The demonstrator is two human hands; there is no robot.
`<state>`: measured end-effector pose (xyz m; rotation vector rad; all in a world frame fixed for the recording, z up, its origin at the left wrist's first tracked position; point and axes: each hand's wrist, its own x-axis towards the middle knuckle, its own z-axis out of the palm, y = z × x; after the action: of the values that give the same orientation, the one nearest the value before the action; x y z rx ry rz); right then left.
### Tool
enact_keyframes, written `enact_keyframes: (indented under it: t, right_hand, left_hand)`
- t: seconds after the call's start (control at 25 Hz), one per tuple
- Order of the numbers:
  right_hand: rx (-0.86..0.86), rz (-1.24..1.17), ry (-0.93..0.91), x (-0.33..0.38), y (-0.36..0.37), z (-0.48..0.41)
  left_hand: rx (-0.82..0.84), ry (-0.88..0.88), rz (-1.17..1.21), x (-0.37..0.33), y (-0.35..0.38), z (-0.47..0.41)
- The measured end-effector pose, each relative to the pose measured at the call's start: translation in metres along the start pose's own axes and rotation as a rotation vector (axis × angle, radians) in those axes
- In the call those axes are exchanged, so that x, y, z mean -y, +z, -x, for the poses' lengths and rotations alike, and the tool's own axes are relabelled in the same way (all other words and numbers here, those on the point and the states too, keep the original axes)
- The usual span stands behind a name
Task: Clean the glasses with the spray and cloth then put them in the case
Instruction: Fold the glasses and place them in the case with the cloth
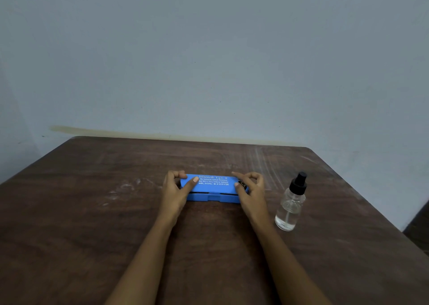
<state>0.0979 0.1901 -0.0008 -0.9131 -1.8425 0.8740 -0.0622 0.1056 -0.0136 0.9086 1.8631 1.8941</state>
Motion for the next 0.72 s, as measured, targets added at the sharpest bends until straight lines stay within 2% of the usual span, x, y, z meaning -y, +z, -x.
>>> enact_keyframes:
  t: [0.12, 0.28, 0.4, 0.56, 0.72]
  right_hand:
    - [0.038, 0.054, -0.003, 0.0015, -0.0003, 0.0006]
    - [0.092, 0.055, 0.047, -0.0003, -0.0017, 0.0003]
    - [0.081, 0.038, 0.052, -0.0007, -0.0008, 0.0017]
    - [0.072, 0.052, 0.05, -0.0009, 0.0004, 0.0024]
    - [0.08, 0.073, 0.021, 0.0003, -0.0009, 0.0035]
  left_hand:
    - [-0.025, 0.031, -0.089, 0.0017, -0.0002, -0.0005]
    - [0.006, 0.074, -0.087, 0.0023, -0.0004, -0.0001]
    - [0.043, 0.133, -0.197, -0.0004, -0.0012, 0.0013]
    - [0.134, 0.151, -0.234, -0.0018, -0.0046, 0.0023]
    - [0.159, 0.17, -0.266, -0.0021, -0.007, 0.0021]
